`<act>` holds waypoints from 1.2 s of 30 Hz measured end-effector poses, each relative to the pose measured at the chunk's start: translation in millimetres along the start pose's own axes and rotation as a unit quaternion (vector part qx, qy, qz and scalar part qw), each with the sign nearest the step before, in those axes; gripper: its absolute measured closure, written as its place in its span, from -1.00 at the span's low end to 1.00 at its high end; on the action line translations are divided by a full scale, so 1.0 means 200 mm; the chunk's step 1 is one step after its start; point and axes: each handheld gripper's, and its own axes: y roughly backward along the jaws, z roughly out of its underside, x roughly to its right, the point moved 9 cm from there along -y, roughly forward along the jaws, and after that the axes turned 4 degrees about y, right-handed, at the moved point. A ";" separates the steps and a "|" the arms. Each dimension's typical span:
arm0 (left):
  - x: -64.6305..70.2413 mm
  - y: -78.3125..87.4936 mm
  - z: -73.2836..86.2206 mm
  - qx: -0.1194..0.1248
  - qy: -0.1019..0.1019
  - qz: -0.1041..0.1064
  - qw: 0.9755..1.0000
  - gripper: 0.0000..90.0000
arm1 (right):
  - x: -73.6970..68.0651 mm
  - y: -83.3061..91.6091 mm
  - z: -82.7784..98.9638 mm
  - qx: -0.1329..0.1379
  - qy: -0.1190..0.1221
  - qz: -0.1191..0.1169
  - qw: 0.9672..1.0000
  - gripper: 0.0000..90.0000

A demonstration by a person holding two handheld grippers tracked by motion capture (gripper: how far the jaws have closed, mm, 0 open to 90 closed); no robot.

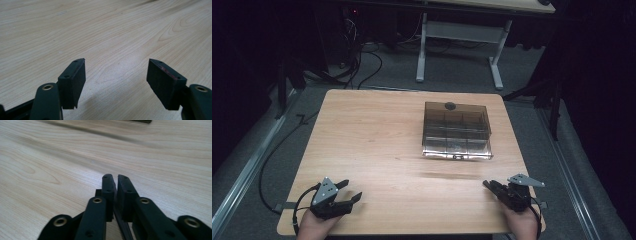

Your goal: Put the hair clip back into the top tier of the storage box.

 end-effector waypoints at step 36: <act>0.00 0.00 0.00 0.000 0.000 0.000 1.000 -0.29 | 0.00 -0.05 0.02 -0.015 0.013 0.006 1.000 0.77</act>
